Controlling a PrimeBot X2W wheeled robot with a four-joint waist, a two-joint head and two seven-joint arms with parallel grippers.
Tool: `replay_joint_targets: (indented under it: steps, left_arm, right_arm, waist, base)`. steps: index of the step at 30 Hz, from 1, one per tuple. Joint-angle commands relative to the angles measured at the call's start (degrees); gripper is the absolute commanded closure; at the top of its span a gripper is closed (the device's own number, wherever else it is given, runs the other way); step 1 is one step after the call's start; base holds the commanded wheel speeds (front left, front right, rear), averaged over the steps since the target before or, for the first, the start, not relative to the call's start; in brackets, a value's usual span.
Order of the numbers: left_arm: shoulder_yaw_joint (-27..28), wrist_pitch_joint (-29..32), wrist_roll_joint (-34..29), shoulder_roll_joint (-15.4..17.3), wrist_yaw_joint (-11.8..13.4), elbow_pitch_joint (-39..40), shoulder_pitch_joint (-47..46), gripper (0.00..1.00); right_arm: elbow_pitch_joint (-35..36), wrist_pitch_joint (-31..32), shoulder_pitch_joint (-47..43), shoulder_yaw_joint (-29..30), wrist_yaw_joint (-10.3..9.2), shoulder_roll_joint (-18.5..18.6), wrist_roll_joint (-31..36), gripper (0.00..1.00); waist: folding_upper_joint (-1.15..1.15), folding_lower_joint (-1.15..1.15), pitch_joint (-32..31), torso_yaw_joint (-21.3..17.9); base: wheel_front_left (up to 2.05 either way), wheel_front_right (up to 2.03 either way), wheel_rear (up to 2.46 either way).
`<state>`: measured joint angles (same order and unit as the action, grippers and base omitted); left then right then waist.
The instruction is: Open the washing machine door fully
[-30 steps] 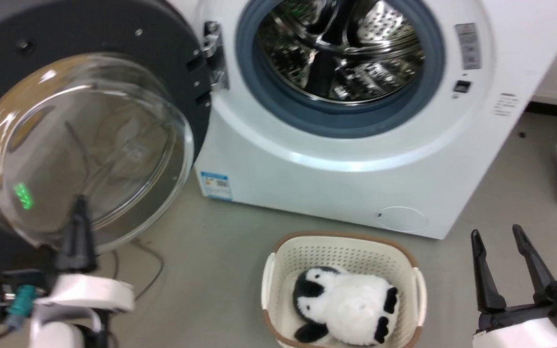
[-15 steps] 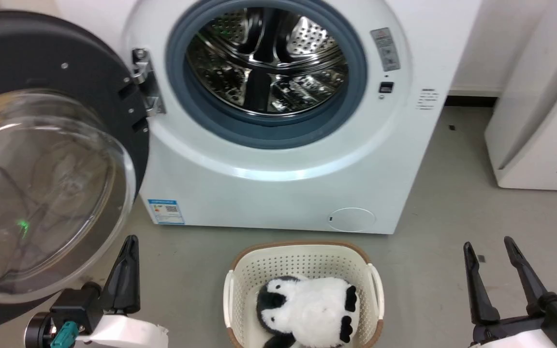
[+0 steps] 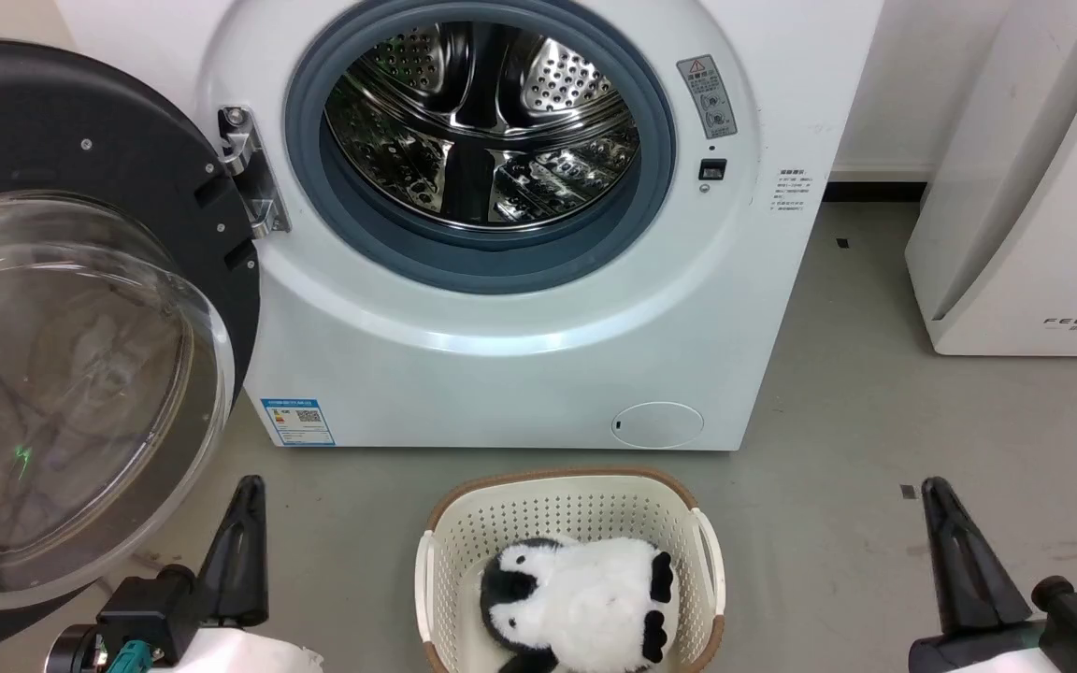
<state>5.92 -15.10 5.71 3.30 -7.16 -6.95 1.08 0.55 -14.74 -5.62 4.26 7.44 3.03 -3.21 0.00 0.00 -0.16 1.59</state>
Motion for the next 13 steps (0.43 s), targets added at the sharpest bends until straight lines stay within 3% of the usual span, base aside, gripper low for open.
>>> replay_joint_targets:
  steps: [1, 13]
  left_arm:
    - [-0.1, 0.2, -0.1, 0.0, 0.1, 0.1, 0.0, 1.0]
    - [-0.6, 1.6, -0.6, 0.0, 0.8, 0.8, -0.1, 1.0]
  right_arm:
    - [0.0, 0.2, 0.1, -0.1, 0.0, 0.0, 0.0, 1.0]
    - [-0.1, 1.6, 0.6, -0.5, 0.0, 0.0, 0.4, 1.0]
  waist:
    - [0.0, 0.0, 0.0, 0.0]
    - [0.0, 0.0, 0.0, -0.2]
  base:
    - [0.0, 0.0, 0.0]
    - [0.0, 0.0, 0.0]
